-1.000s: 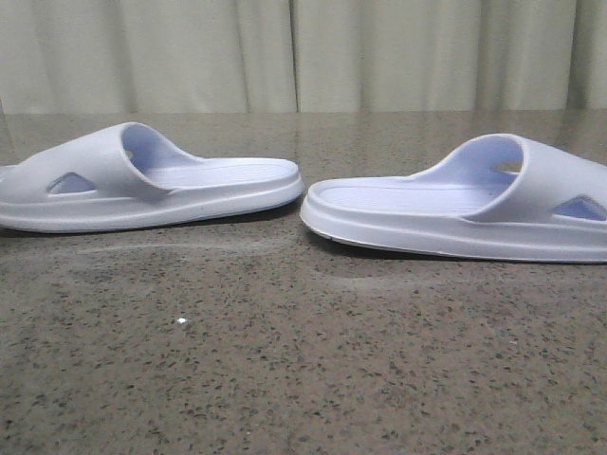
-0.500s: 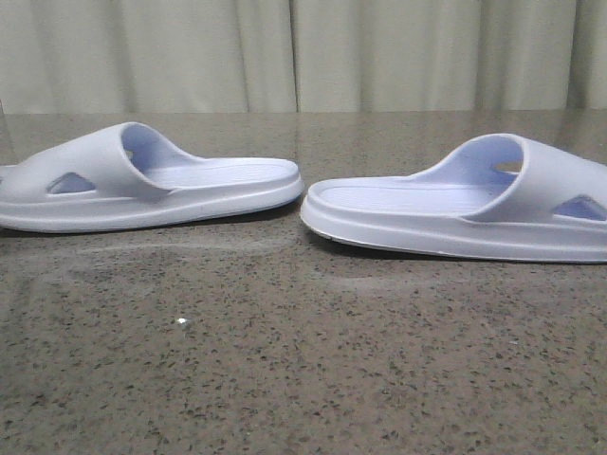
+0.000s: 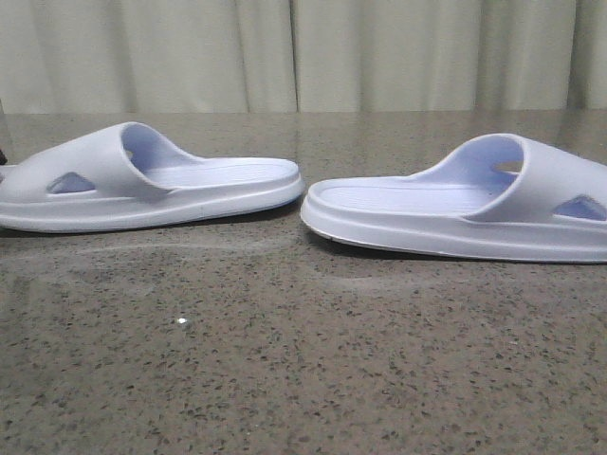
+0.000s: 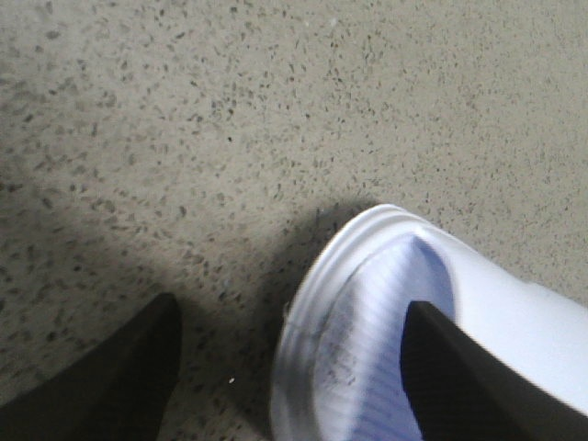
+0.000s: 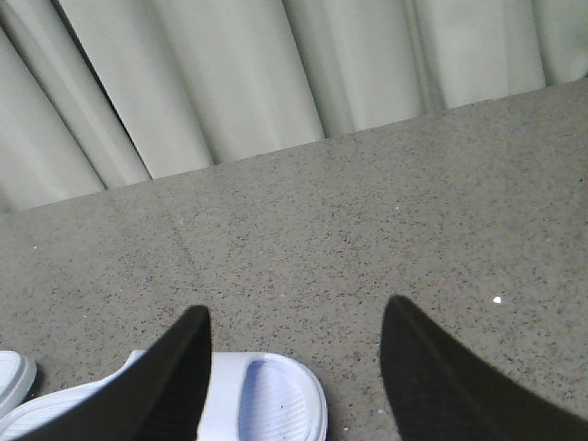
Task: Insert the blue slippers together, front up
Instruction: 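Close the left gripper on the heel rim of its slipper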
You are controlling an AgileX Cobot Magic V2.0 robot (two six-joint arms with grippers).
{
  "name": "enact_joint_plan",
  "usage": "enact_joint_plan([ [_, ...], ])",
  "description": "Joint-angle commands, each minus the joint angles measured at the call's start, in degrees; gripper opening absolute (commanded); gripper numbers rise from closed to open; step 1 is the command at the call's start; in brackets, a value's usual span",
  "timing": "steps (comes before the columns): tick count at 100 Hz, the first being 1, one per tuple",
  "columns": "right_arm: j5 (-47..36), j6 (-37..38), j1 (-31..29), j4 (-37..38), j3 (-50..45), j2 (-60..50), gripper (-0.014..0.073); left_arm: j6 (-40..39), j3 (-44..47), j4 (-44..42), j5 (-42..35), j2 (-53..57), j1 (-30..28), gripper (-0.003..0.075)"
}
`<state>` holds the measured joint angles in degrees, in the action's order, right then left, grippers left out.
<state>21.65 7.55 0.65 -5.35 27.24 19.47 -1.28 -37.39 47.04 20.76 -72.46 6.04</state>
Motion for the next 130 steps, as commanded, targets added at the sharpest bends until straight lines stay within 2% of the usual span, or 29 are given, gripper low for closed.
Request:
enact_joint_plan([
  [1, -5.1, -0.2, -0.4, -0.2, 2.1, 1.0, 0.0351, 0.0, -1.5, 1.5, -1.9, -0.5, 2.0, 0.0456],
  [18, -5.1, -0.2, -0.4, -0.8, 2.1, 1.0, 0.0351, 0.0, -1.5, 2.6, -4.1, -2.2, 4.9, 0.0456],
  [42, -5.1, -0.2, -0.4, -1.6, 2.1, 1.0, 0.0351, 0.0, -1.5, 4.4, -4.5, -2.6, 5.1, 0.0445],
  [51, -5.1, -0.2, -0.4, -1.6, 2.1, 1.0, 0.0351, 0.0, -1.5, 4.4, -4.5, -2.6, 5.1, 0.0374],
  [68, -5.1, -0.2, -0.4, -1.6, 2.1, 1.0, 0.0351, 0.0, -1.5, 4.4, -4.1, -2.6, 5.1, 0.0156],
  [82, -5.1, -0.2, -0.4, -1.7, 2.1, 1.0, 0.0351, 0.0, -1.5, 4.5, -4.1, -2.6, 5.1, 0.0015],
  [111, -5.1, -0.2, -0.4, -1.7, 2.1, 1.0, 0.0351, 0.0, -1.5, 4.7, -3.9, -2.2, 5.1, 0.0016],
  [130, -5.1, -0.2, -0.4, -1.7, 2.1, 1.0, 0.0351, 0.0, -1.5, 5.8, -3.7, 3.0, 5.1, 0.0016],
])
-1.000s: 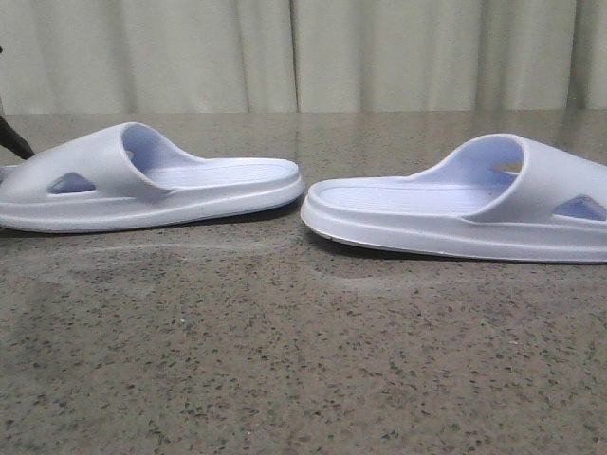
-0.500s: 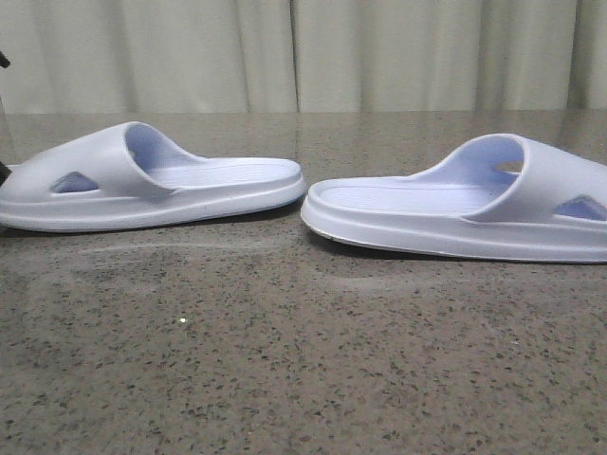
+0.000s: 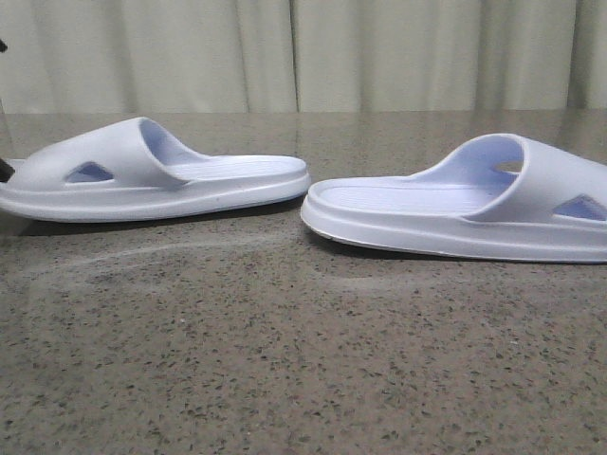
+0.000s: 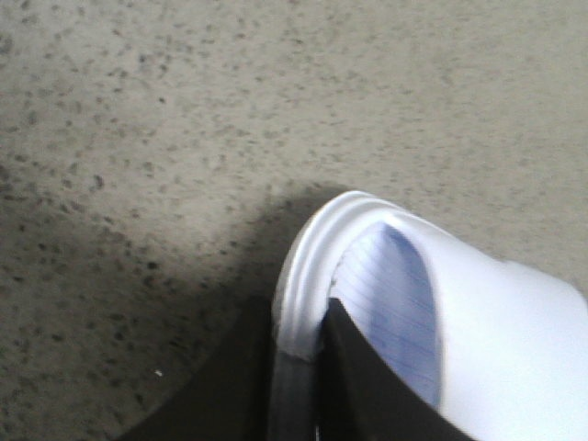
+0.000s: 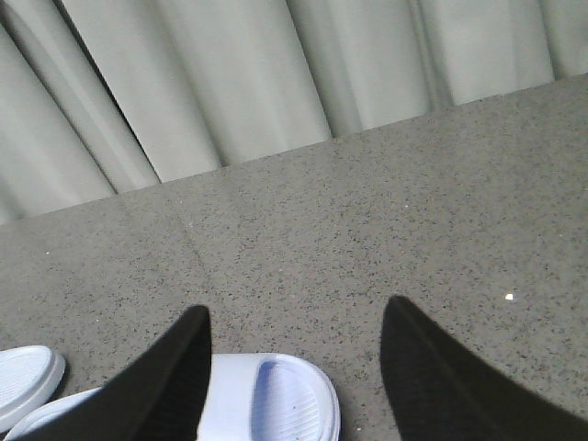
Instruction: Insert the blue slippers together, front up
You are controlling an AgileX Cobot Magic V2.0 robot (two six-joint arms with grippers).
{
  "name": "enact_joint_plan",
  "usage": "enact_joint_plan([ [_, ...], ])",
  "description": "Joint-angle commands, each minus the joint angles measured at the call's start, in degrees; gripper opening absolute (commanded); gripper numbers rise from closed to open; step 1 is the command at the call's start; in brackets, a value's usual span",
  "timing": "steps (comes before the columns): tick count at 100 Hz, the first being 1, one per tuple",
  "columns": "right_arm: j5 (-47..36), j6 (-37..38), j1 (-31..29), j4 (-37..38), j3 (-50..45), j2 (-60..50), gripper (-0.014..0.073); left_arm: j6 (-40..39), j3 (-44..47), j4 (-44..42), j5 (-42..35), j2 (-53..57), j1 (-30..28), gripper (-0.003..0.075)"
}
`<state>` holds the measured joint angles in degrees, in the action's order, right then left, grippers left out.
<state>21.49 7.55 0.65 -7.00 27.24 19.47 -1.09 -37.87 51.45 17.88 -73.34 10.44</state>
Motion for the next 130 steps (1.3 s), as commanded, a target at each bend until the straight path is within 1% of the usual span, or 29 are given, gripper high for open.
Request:
enact_joint_plan([
  [1, -4.9, -0.2, -0.4, -0.1, 2.1, 1.0, 0.0351, -0.2, -1.0, 1.3, -0.8, 4.5, 0.7, 0.0016],
  [41, -4.9, -0.2, -0.4, -0.1, 1.8, 1.4, 0.0351, -0.2, -1.0, 6.1, -1.0, 19.6, 0.7, 0.0016],
  [67, -4.5, -0.2, -0.4, -0.7, -0.3, 8.8, 0.0352, -0.2, -1.0, 7.7, -0.5, 25.8, 0.7, 0.0016],
  [86, -6.9, 0.1, -0.4, -5.4, -0.3, 16.5, 0.0352, -0.2, -1.0, 7.9, 0.9, 26.7, 0.7, 0.0016],
  [115, -9.2, 0.1, -0.4, -15.7, -0.3, 27.6, 0.0352, -0.2, -1.0, 8.0, 2.2, 26.7, 0.7, 0.0016],
  [130, -9.2, 0.1, -0.4, -17.3, -0.3, 31.7, 0.0352, -0.2, -1.0, 8.0, 2.7, 26.7, 0.7, 0.0016],
])
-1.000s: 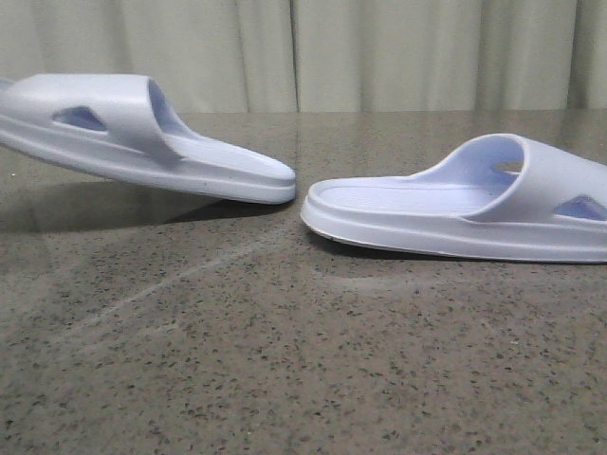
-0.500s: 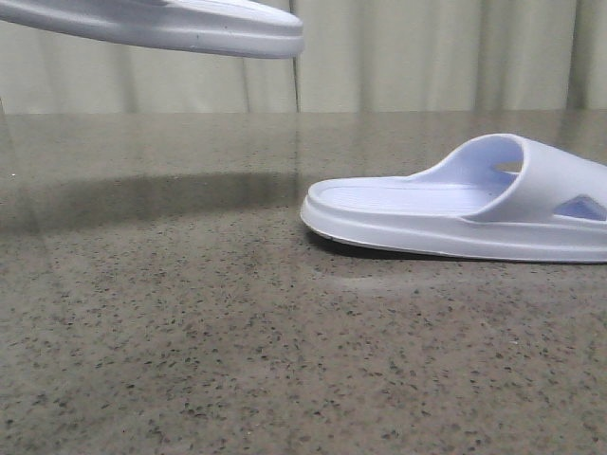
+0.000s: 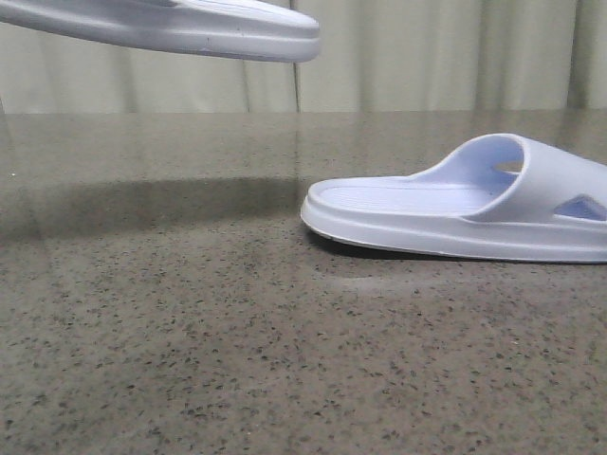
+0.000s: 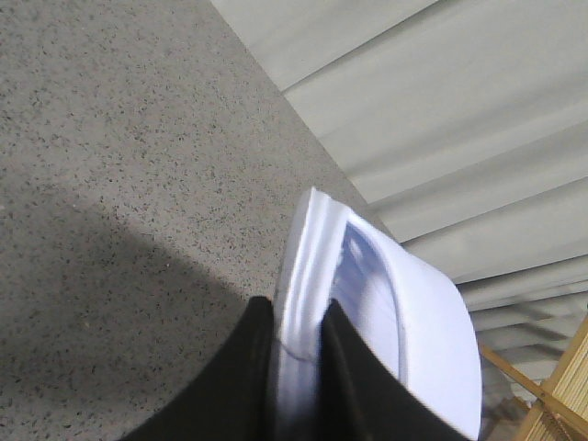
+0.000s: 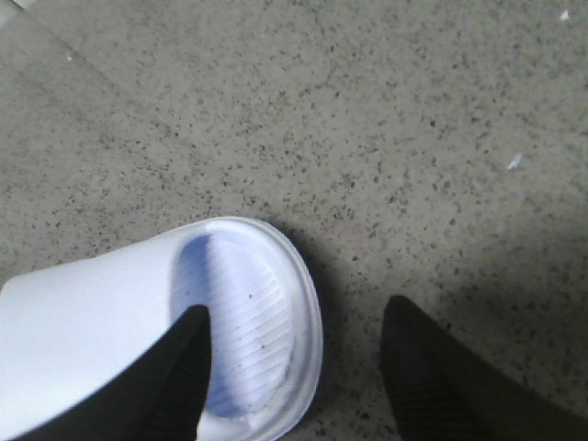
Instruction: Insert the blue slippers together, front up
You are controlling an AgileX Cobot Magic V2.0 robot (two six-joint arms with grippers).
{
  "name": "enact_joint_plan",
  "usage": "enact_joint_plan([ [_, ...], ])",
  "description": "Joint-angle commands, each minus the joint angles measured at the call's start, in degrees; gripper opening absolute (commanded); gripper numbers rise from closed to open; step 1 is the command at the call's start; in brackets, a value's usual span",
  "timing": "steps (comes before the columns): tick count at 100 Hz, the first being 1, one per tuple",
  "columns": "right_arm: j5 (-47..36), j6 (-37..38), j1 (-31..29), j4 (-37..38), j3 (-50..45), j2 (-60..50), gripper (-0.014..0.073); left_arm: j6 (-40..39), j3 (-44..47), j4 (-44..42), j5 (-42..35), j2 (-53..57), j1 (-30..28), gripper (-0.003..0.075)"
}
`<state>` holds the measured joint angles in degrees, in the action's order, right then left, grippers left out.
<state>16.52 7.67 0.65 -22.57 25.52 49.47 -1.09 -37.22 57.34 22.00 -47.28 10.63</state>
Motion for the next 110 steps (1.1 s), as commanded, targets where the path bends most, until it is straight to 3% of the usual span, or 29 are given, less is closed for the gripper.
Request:
enact_joint_plan([
  [1, -4.2, -0.1, -0.4, -1.8, 1.4, 2.0, 0.0352, -0.2, -1.7, 2.1, -1.5, 0.6, 0.5, 0.0016],
  [79, -5.1, -0.1, -0.1, -9.9, 1.5, 9.6, 0.0351, -0.2, -1.7, 2.7, -0.9, 0.6, 0.5, 0.0016],
  [110, -5.8, -0.1, 4.4, -10.2, 1.5, 9.9, 0.0351, -0.2, -1.7, 2.9, -0.8, 0.6, 0.5, 0.0016],
])
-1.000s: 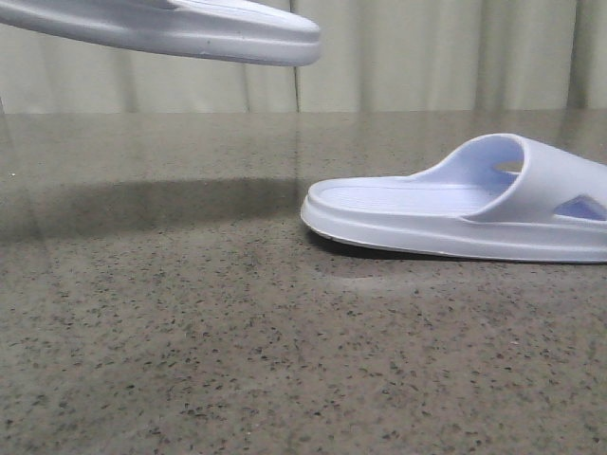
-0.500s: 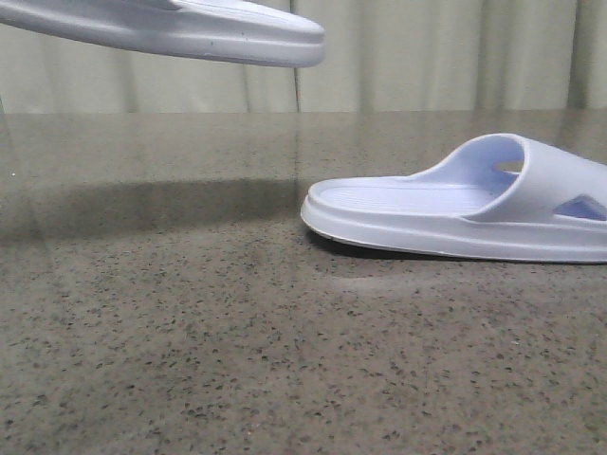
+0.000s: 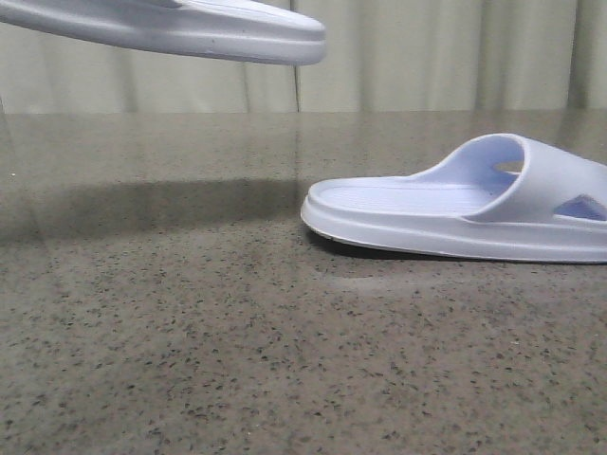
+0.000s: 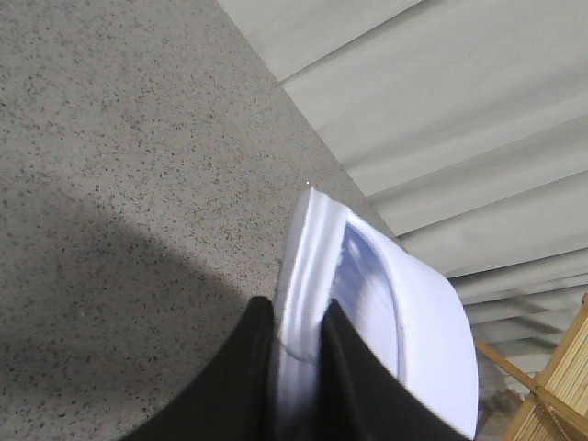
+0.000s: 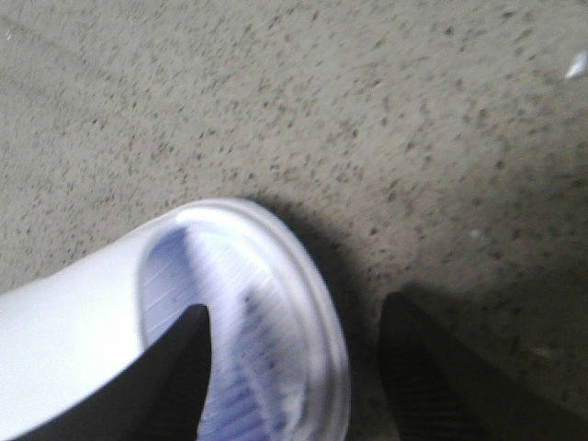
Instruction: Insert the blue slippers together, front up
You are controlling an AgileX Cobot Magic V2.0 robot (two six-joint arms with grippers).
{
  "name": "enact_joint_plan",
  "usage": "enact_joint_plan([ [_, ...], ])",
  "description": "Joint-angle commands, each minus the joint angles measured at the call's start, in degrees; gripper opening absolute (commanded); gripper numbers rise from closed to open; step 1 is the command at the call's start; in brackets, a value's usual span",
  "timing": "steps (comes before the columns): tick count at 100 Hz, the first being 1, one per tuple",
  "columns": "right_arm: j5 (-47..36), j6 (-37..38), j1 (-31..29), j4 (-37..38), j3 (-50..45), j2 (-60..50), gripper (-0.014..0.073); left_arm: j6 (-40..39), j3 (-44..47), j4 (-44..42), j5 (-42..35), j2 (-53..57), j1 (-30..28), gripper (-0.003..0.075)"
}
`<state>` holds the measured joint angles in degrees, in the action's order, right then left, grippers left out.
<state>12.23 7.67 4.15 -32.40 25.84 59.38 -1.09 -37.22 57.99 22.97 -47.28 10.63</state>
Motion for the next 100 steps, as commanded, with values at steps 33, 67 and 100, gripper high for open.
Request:
enact_joint_plan([
  [33, -1.9, -0.1, 1.5, -0.9, 1.2, 0.0, 0.0271, -0.2, -1.7, 2.2, -1.1, 0.6, 0.5, 0.0016],
  [67, -4.3, -0.1, 1.5, -0.9, 1.2, 0.0, -0.0063, -0.2, -1.7, 3.2, -0.3, 0.6, 0.5, 0.0016],
  [100, -16.7, -0.1, 1.5, -3.4, 1.2, -1.6, -0.0107, -0.2, -1.7, 3.4, -0.3, 0.6, 0.5, 0.0016],
])
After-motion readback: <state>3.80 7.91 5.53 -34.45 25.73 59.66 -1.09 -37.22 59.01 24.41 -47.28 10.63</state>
